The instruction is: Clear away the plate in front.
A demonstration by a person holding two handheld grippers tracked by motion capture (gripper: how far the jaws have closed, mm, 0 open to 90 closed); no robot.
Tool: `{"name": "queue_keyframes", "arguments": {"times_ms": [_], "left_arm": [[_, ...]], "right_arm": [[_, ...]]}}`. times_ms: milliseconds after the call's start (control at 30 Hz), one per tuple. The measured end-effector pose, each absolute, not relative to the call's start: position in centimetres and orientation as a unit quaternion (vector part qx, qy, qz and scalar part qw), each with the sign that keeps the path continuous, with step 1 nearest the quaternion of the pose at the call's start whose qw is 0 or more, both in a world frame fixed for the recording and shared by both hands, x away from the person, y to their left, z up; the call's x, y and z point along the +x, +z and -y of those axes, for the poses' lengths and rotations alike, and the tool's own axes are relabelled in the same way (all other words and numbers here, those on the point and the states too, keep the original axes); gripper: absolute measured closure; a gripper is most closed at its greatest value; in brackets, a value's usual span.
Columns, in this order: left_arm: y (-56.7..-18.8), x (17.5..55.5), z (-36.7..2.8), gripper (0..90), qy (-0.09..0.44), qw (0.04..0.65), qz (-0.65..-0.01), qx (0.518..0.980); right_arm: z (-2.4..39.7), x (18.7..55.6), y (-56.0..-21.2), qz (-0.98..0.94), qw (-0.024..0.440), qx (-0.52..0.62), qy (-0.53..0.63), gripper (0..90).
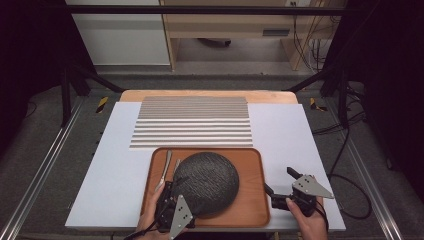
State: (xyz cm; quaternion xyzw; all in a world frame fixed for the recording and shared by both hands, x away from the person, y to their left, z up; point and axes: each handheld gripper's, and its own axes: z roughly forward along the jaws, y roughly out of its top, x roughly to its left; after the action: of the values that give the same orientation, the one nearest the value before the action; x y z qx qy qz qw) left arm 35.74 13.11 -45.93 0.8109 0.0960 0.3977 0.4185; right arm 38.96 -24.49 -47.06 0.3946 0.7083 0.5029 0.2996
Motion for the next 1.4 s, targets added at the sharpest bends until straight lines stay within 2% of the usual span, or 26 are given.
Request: {"name": "queue_keyframes", "arguments": {"times_ms": [400, 1033, 1400], "left_arm": [[-45.2, 37.2, -15.6, 8.6, 0.389, 0.447, -0.159, 0.790], [-43.0, 39.8, -22.8, 7.1, 0.360, 0.512, -0.299, 0.720], [-41.8, 40.0, -25.5, 5.0, 0.354, 0.539, -0.340, 0.684]], "right_arm": [[24.6, 38.9, -47.0, -0.708, 0.295, 0.393, 0.507, 3.6], [24.6, 38.9, -46.9, -0.704, 0.289, 0.393, 0.516, 3.2], [24.7, 38.9, -46.9, -0.702, 0.288, 0.395, 0.518, 3.2]]}}
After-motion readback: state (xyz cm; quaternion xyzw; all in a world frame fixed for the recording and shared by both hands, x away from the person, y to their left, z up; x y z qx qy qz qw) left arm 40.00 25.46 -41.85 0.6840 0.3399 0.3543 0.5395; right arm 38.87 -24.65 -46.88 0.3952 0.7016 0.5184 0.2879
